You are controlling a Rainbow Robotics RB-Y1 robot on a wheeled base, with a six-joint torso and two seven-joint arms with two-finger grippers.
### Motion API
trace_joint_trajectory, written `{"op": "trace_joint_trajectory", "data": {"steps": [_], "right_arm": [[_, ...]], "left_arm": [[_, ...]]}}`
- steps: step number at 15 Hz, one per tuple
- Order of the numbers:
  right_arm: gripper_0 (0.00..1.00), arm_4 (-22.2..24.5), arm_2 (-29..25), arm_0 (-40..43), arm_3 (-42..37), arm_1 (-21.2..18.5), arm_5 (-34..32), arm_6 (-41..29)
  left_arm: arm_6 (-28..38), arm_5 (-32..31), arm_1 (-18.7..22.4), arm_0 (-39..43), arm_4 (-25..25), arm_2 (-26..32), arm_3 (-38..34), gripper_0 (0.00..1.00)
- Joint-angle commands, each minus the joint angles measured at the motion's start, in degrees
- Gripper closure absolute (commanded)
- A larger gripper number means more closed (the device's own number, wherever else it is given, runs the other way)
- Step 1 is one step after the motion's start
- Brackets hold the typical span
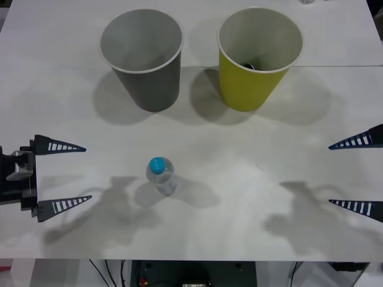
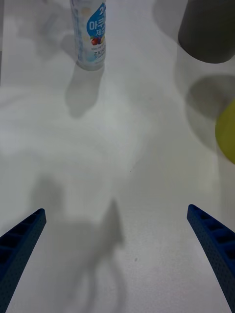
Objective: Put the can into the green bin and the plastic bottle into the gray bin
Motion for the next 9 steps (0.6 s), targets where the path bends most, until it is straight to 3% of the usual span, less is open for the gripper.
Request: {"op": "trace_joint_trajectory", "data": {"steps": [1, 9], "right_arm": [[0.00, 0.0, 0.0, 0.0, 0.0, 0.0, 0.0, 0.0], [0.00, 0.0, 0.0, 0.0, 0.0, 0.0, 0.0, 0.0]], "left_arm": [[-7.0, 0.0, -1.7, -3.1, 4.6, -4.5, 6.8, 0.00], [-22.0, 0.0, -7.9, -10.1, 14.8, -14.8, 20.1, 0.00]]}}
